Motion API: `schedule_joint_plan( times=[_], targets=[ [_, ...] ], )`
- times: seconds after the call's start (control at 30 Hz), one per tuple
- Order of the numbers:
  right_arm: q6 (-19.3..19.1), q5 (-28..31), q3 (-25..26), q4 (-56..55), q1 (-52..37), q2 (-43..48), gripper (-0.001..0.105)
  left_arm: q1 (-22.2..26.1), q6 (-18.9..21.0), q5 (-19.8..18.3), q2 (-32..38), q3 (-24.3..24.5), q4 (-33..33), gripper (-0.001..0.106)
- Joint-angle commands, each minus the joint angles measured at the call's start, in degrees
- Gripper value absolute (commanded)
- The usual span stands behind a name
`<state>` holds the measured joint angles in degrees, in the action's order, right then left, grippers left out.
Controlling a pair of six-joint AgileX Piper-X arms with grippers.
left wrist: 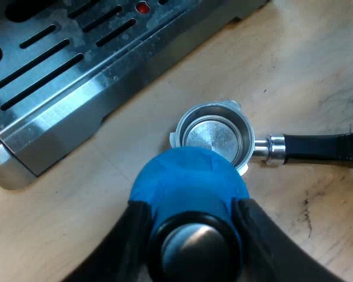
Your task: Grind coffee beans and then tamp
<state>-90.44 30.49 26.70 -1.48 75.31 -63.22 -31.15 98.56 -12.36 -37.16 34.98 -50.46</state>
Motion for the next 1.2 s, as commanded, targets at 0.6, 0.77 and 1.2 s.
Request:
schedule_joint_plan(
  times=[0.6,0.77,1.2],
  targets=[
    [-5.0,-1.2,-8.4,13.7,2.2,0.0,0.054,-4.2,1.9,-4.9,-6.3,0.2,4.9,0.000],
    [-5.0,-1.2,-8.4,13.7,2.2,0.0,0.054,-6.8,1.9,-4.9,-9.2,0.2,6.4,0.000],
    [-5.0,-1.2,-8.4,13.7,2.2,0.0,0.054,-7.1,1.5,-4.9,-17.8,3.8,8.4,0.000]
  ],
)
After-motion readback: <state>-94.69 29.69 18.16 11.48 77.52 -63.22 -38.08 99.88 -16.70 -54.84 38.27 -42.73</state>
